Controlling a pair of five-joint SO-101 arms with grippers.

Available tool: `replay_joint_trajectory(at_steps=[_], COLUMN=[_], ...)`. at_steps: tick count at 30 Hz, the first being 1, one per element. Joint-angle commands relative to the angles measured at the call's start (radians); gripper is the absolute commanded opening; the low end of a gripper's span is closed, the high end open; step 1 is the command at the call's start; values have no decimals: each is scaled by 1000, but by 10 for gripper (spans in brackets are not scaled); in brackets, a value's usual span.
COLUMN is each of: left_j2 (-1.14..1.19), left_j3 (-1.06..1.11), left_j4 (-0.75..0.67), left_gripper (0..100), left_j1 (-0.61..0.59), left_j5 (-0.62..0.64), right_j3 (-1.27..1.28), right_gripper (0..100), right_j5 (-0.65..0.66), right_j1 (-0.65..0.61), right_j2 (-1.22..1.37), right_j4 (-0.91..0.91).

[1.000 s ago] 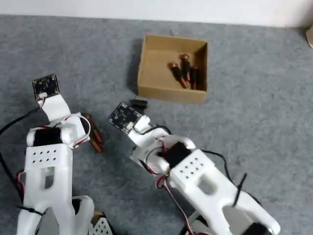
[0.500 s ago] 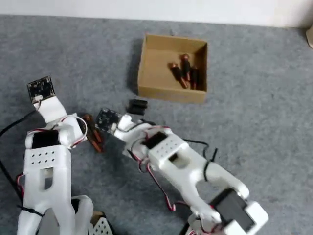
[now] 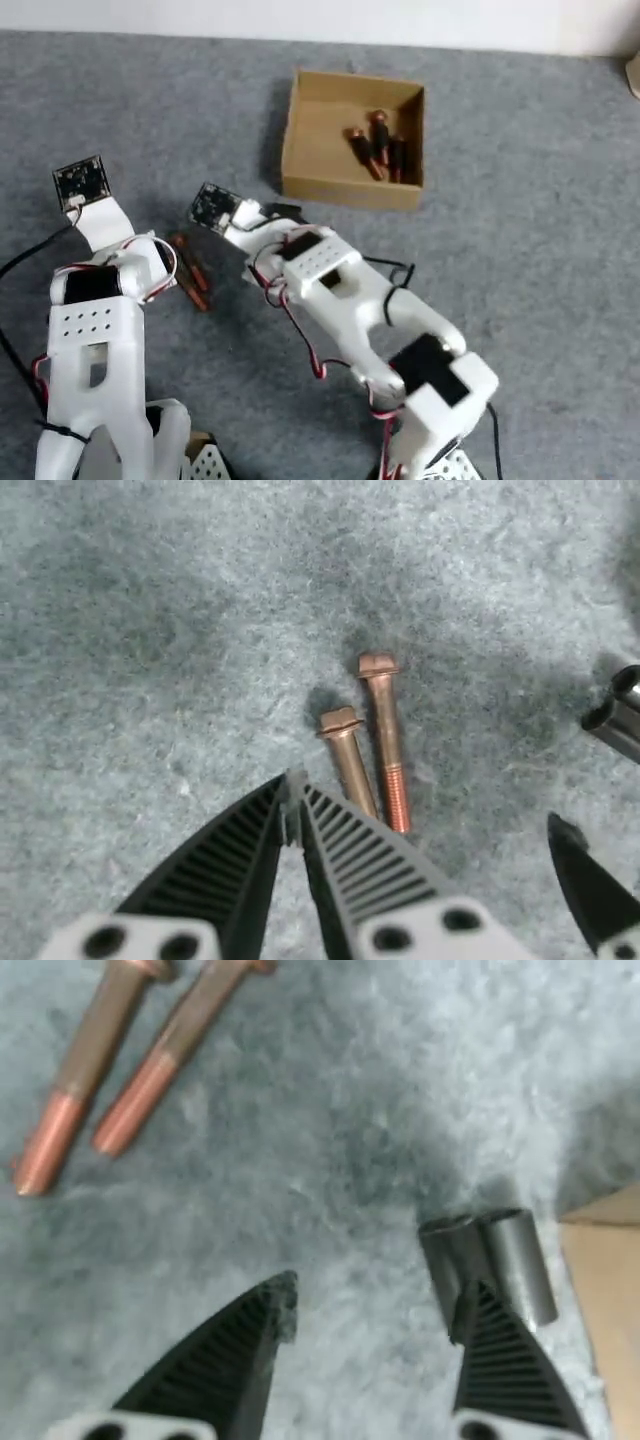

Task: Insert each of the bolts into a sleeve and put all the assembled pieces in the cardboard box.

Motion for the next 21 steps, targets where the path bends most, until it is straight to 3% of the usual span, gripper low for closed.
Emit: replay_joint_trajectory(at_steps=[1, 21], left_j2=[-7, -8], left_j3=[-8, -12], left_j4=[-18, -18], left_gripper=[14, 14], left_j1=[-13, -68], left_j5=[5, 9], right_j3=[-93, -171], right_gripper=[235, 235], right_j5=[12, 9], right_j1=[28, 88], right_j2=[39, 245], right_j4=[-33, -30])
